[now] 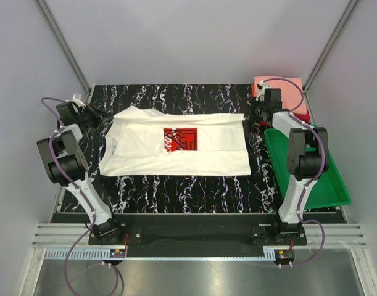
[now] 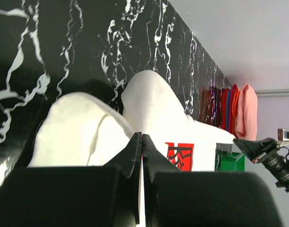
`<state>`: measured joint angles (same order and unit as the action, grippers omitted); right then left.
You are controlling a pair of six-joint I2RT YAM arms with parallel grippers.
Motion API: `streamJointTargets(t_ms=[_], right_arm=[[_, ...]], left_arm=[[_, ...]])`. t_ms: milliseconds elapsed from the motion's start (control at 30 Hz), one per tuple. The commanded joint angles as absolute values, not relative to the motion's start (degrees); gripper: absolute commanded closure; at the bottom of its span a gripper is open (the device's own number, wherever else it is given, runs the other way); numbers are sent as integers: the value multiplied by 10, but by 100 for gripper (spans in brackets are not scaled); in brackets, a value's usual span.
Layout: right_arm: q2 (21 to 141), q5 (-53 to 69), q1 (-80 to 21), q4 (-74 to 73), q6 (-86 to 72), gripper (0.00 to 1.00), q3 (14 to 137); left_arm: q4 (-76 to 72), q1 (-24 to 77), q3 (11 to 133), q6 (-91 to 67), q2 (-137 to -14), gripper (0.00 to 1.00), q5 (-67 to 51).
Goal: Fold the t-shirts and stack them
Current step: Fold the tshirt
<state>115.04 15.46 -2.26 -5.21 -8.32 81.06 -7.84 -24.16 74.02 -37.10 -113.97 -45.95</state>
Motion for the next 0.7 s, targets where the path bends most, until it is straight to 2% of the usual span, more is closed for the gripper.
streamJointTargets(t_ms=[0,300,667], right_arm=[[1089,135,-19,12,-99,100,777],[1032,141,-20,44,-137,100,675],[1009,120,-20,34,-149,100,635]], left_arm=[[-117,-251,722,-366,-1093,100,-448],[-120,-257,670,-380,-1057,100,-461],[-34,-269,632,-359,-998,100,-434]])
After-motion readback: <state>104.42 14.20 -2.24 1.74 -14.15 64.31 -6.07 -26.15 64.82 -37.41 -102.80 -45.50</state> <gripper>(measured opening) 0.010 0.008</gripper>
